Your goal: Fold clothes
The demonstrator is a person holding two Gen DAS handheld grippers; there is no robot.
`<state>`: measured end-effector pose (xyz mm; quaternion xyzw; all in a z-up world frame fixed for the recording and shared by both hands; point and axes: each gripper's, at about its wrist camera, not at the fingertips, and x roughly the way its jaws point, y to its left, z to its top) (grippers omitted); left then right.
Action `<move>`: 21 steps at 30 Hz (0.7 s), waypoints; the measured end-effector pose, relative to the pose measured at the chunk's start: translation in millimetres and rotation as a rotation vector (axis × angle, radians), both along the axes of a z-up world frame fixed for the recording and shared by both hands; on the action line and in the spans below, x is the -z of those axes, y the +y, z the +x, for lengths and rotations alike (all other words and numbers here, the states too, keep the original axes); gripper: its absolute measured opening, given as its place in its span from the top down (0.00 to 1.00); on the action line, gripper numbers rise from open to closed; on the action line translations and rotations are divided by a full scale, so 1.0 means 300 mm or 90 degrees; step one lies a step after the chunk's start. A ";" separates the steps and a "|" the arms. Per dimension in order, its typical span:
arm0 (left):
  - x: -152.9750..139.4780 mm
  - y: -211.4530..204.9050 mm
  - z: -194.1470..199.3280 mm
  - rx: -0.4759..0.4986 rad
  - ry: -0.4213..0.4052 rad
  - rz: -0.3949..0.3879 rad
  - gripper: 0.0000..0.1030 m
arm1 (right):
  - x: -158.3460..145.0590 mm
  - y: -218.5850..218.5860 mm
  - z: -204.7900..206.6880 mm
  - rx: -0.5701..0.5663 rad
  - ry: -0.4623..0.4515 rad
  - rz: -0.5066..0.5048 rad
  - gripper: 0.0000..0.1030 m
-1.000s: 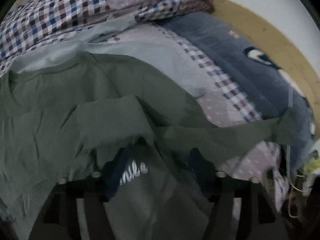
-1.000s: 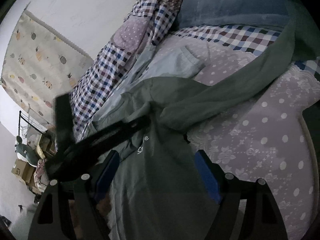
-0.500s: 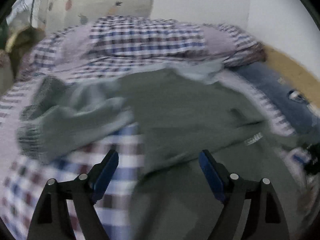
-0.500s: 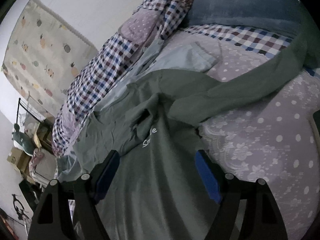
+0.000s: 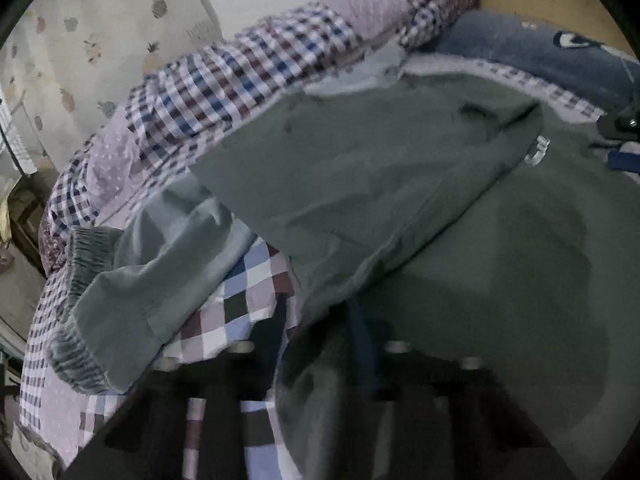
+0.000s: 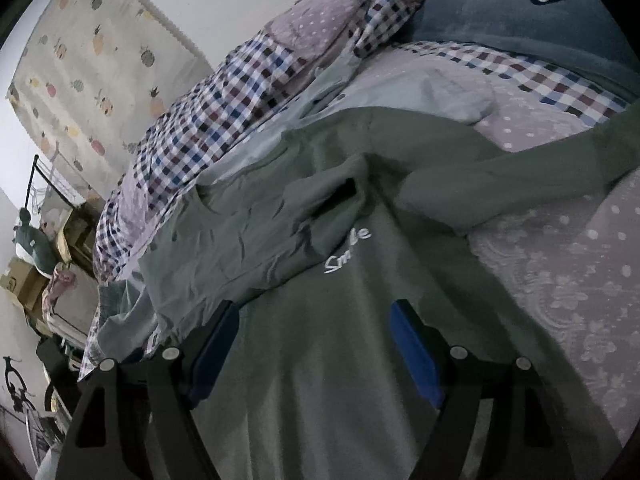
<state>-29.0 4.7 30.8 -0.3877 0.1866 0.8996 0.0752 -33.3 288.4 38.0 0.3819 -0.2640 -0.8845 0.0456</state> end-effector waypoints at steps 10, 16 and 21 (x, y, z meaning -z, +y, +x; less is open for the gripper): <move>0.000 -0.177 0.048 -0.156 0.007 0.160 0.95 | -0.007 -0.016 -0.009 -0.006 0.008 0.041 0.21; 0.024 -0.194 0.054 -0.159 0.000 0.198 0.94 | -0.024 -0.074 -0.013 -0.050 0.031 0.129 0.21; 0.063 -0.222 0.039 -0.168 -0.018 0.241 0.94 | -0.037 -0.169 -0.041 -0.096 0.050 0.241 0.21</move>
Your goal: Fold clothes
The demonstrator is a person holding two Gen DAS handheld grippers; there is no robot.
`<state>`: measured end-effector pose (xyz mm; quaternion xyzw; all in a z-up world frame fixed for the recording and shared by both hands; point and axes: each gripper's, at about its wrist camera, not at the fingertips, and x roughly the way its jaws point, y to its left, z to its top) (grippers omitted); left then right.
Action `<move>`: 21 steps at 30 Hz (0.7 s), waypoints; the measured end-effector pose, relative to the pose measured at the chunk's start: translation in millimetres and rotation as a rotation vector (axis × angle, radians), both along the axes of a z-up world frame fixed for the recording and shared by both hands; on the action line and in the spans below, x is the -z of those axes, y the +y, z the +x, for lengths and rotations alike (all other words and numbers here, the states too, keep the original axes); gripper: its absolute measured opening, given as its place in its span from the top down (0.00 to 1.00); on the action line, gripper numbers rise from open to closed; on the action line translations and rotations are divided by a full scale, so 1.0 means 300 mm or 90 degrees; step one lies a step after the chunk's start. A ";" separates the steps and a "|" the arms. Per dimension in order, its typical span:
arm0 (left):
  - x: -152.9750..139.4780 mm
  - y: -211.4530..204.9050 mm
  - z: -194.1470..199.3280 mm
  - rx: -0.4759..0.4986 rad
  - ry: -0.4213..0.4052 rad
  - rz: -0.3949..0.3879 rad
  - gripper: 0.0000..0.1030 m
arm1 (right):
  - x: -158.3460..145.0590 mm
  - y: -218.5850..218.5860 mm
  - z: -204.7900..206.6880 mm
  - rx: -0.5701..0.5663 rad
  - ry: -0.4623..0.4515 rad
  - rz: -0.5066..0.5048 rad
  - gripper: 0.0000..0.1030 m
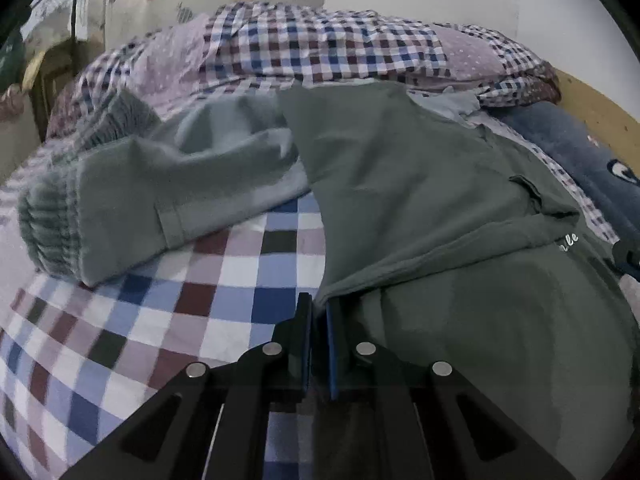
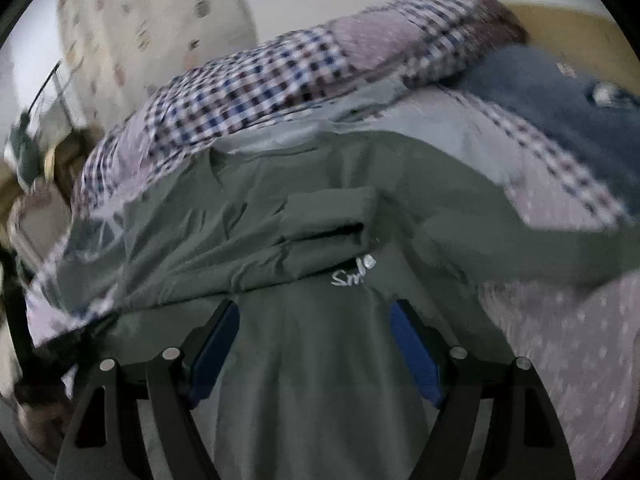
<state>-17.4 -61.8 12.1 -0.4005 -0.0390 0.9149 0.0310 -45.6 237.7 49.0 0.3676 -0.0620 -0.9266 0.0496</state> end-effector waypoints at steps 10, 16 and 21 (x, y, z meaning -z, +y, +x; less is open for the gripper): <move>0.028 -0.030 -0.015 -0.004 -0.015 0.055 0.94 | 0.037 -0.163 -0.318 -0.035 -0.041 0.167 0.43; 0.033 -0.035 -0.021 -0.005 -0.019 0.072 0.94 | 0.073 -0.164 -0.475 -0.049 -0.117 0.203 0.87; 0.035 -0.036 -0.027 -0.005 -0.021 0.079 0.94 | -0.133 0.071 -0.452 0.049 -0.035 0.082 0.94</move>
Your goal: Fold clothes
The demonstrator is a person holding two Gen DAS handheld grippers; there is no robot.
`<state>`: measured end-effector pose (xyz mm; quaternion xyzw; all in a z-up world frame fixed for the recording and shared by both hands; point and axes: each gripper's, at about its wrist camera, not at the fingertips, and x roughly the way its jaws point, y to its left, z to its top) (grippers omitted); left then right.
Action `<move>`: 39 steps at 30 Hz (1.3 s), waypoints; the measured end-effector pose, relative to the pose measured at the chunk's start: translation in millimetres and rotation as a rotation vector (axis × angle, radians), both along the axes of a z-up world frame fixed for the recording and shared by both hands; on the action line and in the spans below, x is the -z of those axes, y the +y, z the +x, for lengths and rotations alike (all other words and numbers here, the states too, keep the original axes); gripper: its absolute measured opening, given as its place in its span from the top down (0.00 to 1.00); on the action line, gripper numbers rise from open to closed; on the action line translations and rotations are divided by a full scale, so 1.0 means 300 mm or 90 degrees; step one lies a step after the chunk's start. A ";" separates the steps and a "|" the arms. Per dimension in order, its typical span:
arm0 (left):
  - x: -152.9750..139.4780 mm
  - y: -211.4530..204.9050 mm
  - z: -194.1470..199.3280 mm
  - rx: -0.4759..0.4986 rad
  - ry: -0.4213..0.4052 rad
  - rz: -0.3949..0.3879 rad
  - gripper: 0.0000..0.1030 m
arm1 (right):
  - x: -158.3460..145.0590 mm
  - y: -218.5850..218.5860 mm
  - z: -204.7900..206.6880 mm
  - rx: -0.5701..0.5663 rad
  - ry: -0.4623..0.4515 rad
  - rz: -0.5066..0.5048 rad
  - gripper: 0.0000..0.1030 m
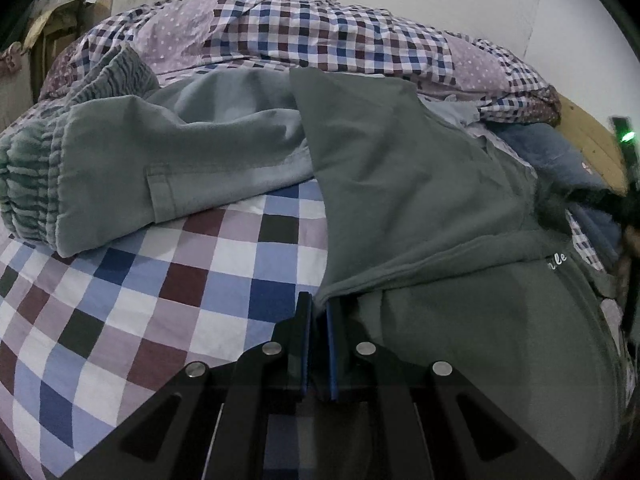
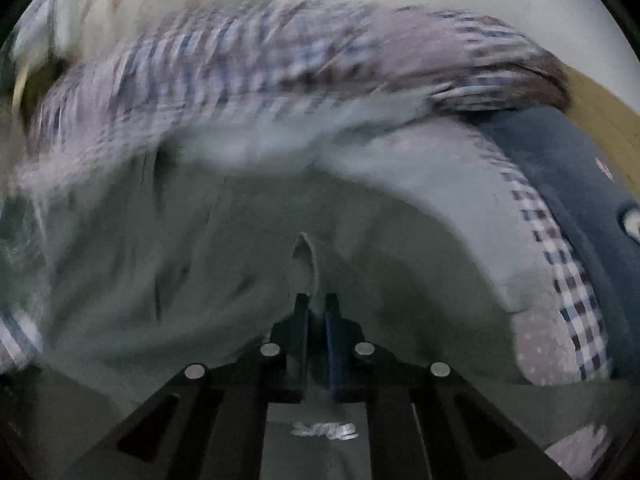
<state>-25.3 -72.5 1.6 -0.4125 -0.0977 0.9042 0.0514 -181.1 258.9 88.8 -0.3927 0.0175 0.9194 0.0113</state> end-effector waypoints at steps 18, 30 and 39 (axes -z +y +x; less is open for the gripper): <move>0.002 0.011 0.004 -0.004 0.002 -0.016 0.94 | 0.117 0.243 -0.012 0.103 -0.101 -0.056 0.56; 0.006 0.006 -0.001 -0.003 -0.001 -0.015 0.94 | 0.199 0.117 -0.026 0.008 -0.135 0.087 0.96; 0.007 0.004 -0.002 -0.004 -0.003 -0.009 0.94 | 0.155 0.134 0.314 -0.178 -0.120 0.080 0.96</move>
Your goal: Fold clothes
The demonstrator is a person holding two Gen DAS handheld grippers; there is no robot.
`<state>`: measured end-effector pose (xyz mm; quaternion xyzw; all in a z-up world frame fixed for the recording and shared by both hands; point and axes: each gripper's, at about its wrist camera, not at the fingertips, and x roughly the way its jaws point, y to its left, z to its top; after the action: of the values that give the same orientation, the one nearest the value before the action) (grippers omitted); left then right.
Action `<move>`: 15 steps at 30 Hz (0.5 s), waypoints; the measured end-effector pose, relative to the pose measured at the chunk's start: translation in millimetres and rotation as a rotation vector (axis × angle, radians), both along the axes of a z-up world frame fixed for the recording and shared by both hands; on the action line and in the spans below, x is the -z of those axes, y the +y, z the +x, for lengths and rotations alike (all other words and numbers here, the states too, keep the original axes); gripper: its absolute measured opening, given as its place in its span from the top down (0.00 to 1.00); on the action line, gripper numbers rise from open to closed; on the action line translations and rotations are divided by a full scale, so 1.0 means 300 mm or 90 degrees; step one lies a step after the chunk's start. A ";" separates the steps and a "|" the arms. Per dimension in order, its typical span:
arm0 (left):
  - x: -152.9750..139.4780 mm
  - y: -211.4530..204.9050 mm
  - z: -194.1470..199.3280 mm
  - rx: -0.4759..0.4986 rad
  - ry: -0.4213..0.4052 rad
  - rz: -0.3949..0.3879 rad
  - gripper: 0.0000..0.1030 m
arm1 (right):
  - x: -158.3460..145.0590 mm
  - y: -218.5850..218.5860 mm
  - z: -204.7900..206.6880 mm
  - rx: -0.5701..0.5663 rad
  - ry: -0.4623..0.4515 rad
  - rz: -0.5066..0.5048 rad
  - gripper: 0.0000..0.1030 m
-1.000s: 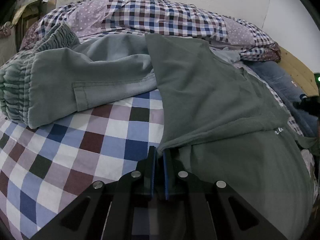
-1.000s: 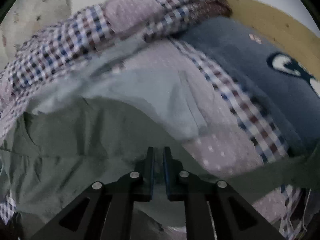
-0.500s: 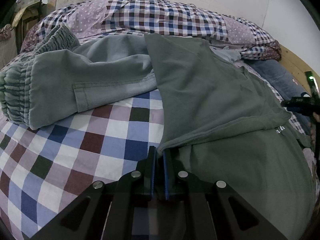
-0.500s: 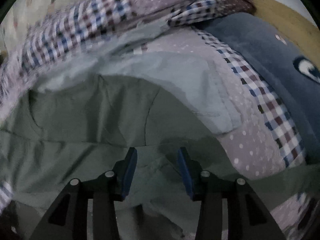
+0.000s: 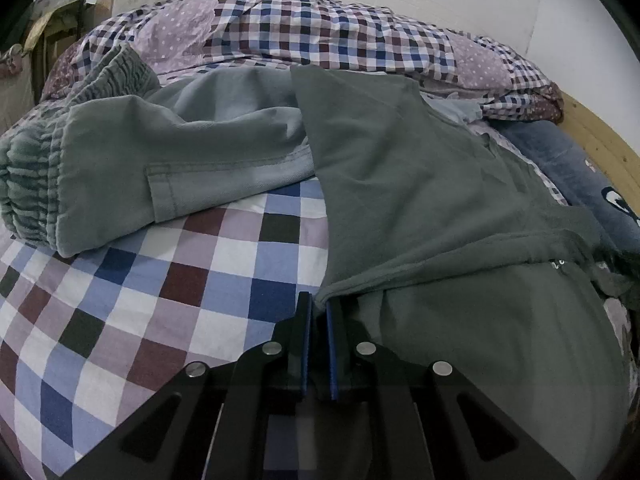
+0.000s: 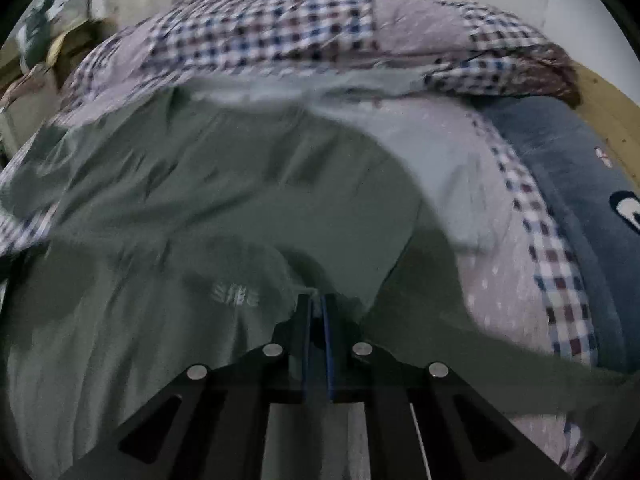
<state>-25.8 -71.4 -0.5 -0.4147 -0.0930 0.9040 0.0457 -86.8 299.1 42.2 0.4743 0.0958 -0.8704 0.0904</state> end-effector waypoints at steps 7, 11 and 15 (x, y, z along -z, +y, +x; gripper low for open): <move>0.001 -0.005 -0.003 -0.002 -0.002 0.013 0.94 | 0.006 -0.009 0.071 -0.035 -0.067 0.041 0.96; 0.001 -0.010 -0.004 -0.003 -0.004 0.022 0.94 | -0.043 -0.078 0.071 -0.054 -0.042 0.047 0.96; 0.001 -0.021 -0.004 -0.004 -0.006 0.039 0.94 | -0.085 -0.228 0.047 -0.114 0.004 0.048 0.74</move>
<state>-27.0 -77.6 -0.9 -0.4171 -0.1225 0.8989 0.0549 -72.7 230.6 67.8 0.4640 0.1706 -0.8562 0.1499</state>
